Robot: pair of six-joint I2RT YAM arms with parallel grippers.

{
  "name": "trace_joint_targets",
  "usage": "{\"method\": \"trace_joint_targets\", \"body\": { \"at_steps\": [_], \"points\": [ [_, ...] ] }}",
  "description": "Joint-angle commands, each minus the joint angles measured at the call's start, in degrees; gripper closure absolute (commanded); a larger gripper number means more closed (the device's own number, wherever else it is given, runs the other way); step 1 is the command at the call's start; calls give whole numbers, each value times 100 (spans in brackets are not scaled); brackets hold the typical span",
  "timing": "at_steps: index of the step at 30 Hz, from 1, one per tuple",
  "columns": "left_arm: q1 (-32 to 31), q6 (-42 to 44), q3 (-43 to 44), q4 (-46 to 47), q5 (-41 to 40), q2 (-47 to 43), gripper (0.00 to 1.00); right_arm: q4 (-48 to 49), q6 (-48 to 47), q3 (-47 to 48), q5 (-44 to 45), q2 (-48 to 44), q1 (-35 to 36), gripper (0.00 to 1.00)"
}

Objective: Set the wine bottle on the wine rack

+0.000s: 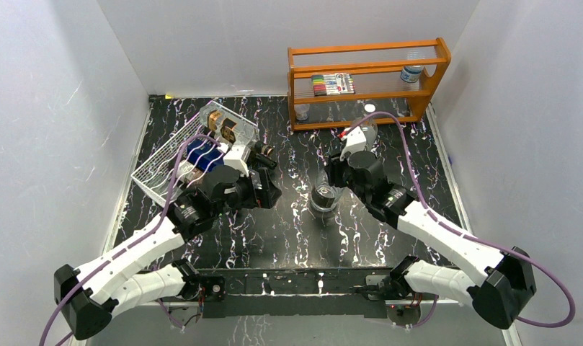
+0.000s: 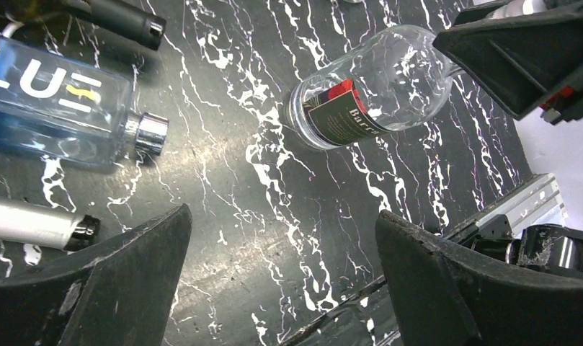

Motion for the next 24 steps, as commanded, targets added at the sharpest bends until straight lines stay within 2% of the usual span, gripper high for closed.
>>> {"method": "trace_joint_targets", "body": {
  "at_steps": [1,6,11,16,20,24],
  "points": [
    [-13,-496,93,173,188,168,2,365,990,-662,-15,-178,214,100],
    [-16,-949,-92,495,349,439,2,565,1729,-1453,-68,-842,218,100],
    [-11,-968,-325,1417,823,720,2,607,2202,-1809,-42,-1543,217,100],
    [-15,-1002,-325,1450,697,942,2,392,2403,-2120,0,-2138,212,100],
    [-17,-1168,-413,1499,650,1062,2,-107,2301,-2052,-593,-2245,217,100],
    [-13,-840,-350,1322,328,1115,2,-171,2663,-2456,-1255,-2632,217,100]
  ]
}}
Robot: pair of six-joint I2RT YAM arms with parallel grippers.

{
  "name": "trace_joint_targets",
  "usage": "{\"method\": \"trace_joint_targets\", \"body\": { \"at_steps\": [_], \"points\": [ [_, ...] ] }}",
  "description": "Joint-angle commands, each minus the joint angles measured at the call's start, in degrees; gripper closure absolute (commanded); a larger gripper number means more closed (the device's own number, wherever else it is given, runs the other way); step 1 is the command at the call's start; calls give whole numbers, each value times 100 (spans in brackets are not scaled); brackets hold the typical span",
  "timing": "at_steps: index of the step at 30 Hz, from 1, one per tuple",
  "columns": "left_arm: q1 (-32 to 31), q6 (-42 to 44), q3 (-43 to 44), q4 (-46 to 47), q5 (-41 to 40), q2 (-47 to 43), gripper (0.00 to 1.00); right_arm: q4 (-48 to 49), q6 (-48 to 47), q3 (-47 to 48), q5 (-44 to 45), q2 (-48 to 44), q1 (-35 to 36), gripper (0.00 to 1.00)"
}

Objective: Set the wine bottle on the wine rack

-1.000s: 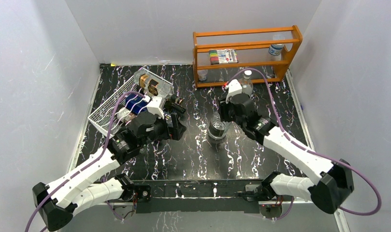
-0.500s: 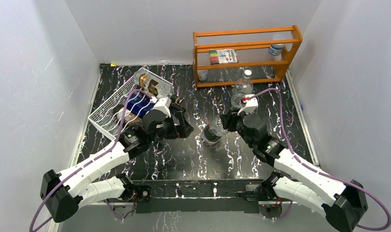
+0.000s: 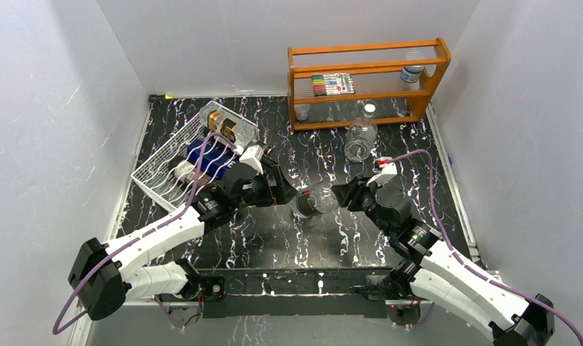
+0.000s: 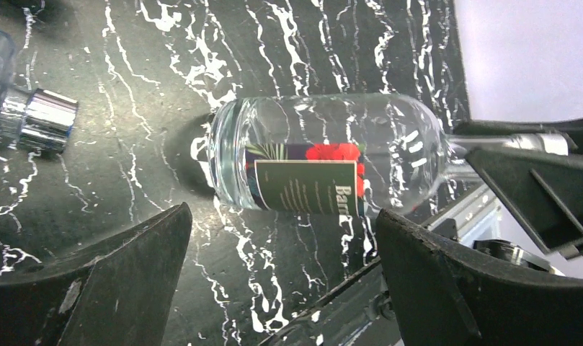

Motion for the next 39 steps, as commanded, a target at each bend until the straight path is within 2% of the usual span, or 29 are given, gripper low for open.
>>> {"method": "trace_joint_targets", "body": {
  "at_steps": [1,6,13,18,25,31,35,39],
  "points": [
    [-10,315,67,-129,-440,-25,2,-591,499,-551,-1097,-377,73,100],
    [-16,734,278,-346,-722,8,2,-549,509,-802,-1379,-323,72,100],
    [5,662,294,-393,-766,264,2,-699,35,-390,-2141,233,73,100],
    [86,583,341,-309,-647,517,2,-1026,-335,-29,-2749,1003,73,100],
    [197,535,621,-332,-431,867,2,-1367,-690,304,-2617,1824,128,100],
    [321,440,748,-325,-345,1069,2,-1659,-727,632,-1943,2422,741,100],
    [439,319,781,-414,-357,1182,2,-1626,-715,639,-1758,2626,963,100],
    [579,300,705,-224,-9,1271,4,-1369,-869,473,-1978,2600,996,100]
  ]
}}
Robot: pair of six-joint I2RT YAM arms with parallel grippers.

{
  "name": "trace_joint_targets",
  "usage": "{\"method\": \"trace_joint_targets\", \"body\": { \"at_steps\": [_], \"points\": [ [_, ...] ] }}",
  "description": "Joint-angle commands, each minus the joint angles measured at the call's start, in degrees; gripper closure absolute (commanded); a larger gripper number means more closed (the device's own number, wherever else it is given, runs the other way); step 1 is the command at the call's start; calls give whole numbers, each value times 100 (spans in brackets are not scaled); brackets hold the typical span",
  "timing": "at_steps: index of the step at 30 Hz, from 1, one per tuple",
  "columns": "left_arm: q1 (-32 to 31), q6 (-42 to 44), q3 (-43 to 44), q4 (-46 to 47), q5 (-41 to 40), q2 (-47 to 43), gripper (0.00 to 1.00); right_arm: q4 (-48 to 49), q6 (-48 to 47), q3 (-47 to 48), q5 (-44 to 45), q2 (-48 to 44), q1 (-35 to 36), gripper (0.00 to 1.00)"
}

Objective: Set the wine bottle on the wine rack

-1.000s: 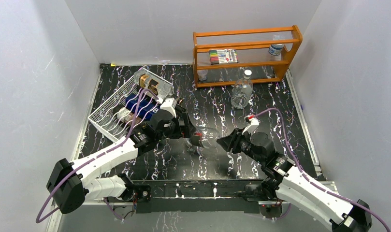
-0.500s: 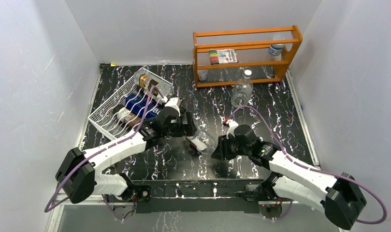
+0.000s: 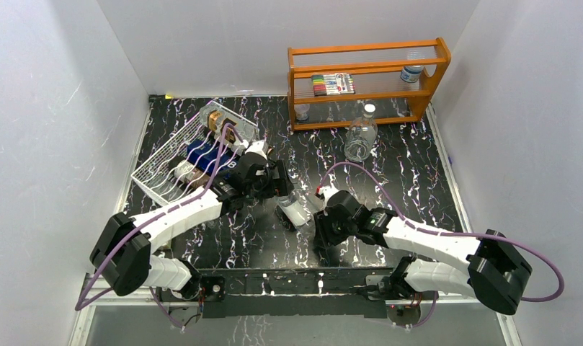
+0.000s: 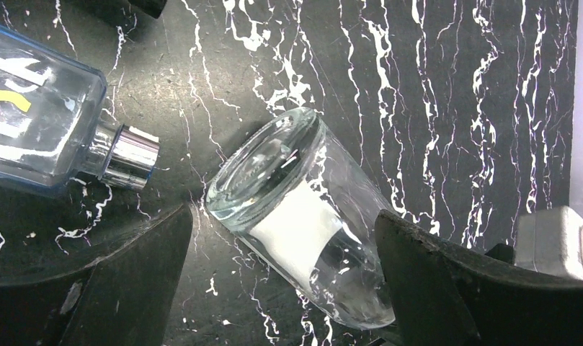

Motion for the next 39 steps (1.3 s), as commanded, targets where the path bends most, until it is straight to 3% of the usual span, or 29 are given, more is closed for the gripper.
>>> {"method": "trace_joint_targets", "body": {
  "at_steps": [1,9,23,28,34,39],
  "points": [
    [176,-86,134,106,376,60,5,66,-114,37,11,-44,27,100],
    [282,140,237,250,763,486,15,76,-196,76,-109,192,50,100],
    [461,566,467,542,1378,1010,28,-160,-131,311,-13,572,53,81],
    [460,554,480,542,1532,1179,30,-238,-89,424,243,741,55,67],
    [462,595,471,452,1795,1326,45,16,-127,463,438,797,51,54],
    [465,544,342,403,1816,1352,50,340,-228,447,551,867,52,43]
  ]
}}
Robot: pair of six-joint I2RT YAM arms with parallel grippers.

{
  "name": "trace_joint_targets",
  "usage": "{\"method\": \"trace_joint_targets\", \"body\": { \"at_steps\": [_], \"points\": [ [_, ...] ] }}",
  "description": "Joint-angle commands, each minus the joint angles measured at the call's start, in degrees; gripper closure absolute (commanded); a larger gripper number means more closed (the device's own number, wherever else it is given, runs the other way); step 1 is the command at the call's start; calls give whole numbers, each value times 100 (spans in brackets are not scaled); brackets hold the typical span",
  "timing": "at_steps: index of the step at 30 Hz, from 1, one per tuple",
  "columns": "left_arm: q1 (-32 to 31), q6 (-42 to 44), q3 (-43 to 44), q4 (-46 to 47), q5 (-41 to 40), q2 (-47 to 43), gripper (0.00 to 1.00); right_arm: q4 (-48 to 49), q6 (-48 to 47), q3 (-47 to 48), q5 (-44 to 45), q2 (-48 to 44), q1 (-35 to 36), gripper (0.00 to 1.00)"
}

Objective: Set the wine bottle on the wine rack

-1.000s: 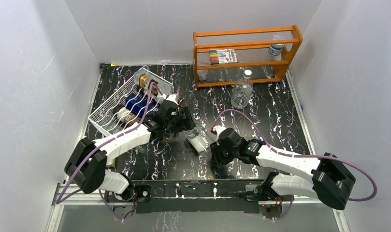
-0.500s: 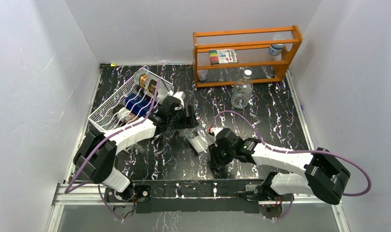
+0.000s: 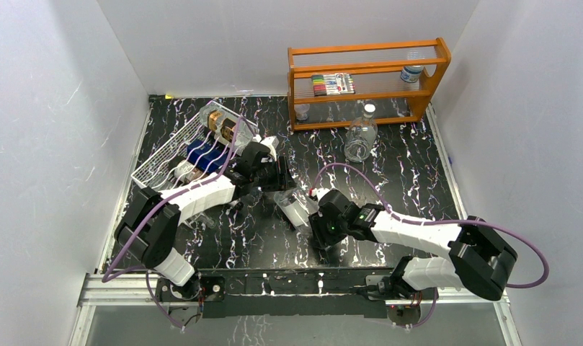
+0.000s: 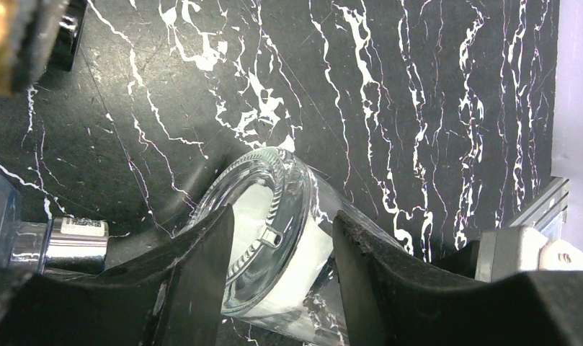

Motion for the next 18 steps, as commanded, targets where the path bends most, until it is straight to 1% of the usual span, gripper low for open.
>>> {"method": "trace_joint_targets", "body": {
  "at_steps": [1,5,12,18],
  "points": [
    [-34,37,-85,-346,259,44,51,502,-36,141,429,88,-19,40],
    [-34,32,-142,-402,243,26,52,770,-52,71,471,149,-18,37],
    [-35,49,-147,-508,221,26,53,1093,-98,-82,554,340,27,36],
    [-31,58,-162,-505,154,-3,55,1199,-40,-197,1041,477,160,36]
  ]
}}
